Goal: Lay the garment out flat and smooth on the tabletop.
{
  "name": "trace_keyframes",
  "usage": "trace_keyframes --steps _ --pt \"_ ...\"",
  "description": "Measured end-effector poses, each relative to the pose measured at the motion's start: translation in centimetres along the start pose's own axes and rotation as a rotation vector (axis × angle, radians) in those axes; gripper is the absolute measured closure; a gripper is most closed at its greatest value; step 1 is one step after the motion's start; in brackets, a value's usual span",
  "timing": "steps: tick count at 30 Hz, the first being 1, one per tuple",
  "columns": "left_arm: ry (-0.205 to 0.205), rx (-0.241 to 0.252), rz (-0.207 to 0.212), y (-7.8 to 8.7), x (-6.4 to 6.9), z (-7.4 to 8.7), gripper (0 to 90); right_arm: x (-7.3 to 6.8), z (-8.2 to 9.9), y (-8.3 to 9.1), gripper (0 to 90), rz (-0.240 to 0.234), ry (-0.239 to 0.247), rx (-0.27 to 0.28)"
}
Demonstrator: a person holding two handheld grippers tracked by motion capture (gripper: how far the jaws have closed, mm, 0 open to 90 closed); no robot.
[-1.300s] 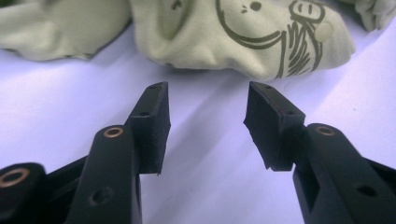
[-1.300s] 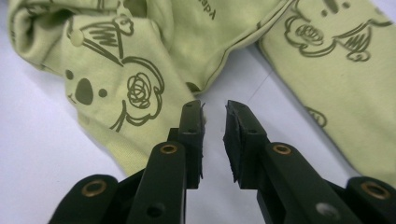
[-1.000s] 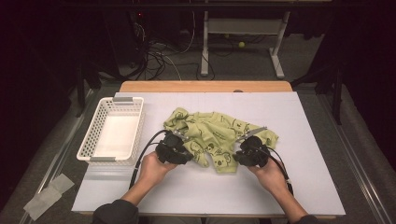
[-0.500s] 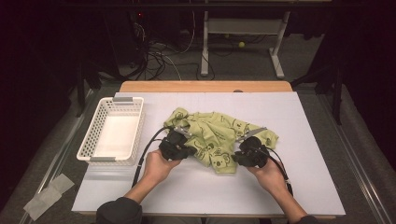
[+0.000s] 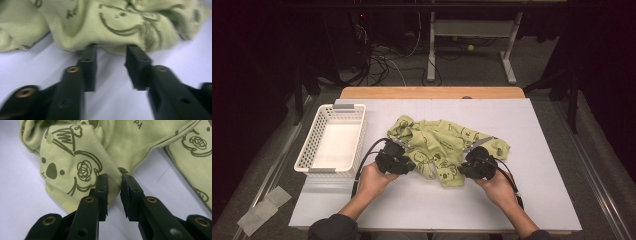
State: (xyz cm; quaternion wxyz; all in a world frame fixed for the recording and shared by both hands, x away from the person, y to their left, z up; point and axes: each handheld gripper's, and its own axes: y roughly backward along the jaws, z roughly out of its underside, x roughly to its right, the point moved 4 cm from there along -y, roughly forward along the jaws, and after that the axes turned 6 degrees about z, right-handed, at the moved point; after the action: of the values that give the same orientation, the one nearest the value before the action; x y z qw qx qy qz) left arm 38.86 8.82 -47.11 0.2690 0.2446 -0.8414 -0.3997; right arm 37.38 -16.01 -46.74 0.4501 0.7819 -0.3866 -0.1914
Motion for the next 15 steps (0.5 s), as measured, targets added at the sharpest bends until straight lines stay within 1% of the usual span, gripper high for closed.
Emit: trace_keyframes --steps 2,3,5,9,11,13,15 --pt "0.014 0.029 0.003 -0.3 -0.1 -0.4 47.1 0.0 0.0 0.0 76.7 0.000 -0.007 -0.001" --pt "0.020 0.030 0.007 -0.5 -0.1 -0.7 46.3 0.0 0.0 0.0 76.7 0.001 -0.005 0.001" --pt "0.028 0.005 0.003 -1.2 -0.2 -1.2 44.4 0.0 0.0 0.0 76.7 0.001 0.002 0.001" --pt "0.035 -0.016 0.003 -2.4 -0.2 -2.0 44.6 0.0 0.0 0.1 76.7 0.001 0.003 0.000" --pt "0.039 -0.021 0.015 -2.8 -0.1 -2.3 46.3 0.0 0.0 0.0 76.7 0.001 0.001 -0.001" --pt "0.037 -0.026 0.037 -3.2 0.1 -2.5 52.5 0.1 0.0 0.0 76.7 0.003 0.002 -0.003" --pt "0.027 -0.031 0.060 -3.3 0.3 -2.6 61.2 0.1 0.0 -0.1 76.7 0.004 0.003 -0.003"
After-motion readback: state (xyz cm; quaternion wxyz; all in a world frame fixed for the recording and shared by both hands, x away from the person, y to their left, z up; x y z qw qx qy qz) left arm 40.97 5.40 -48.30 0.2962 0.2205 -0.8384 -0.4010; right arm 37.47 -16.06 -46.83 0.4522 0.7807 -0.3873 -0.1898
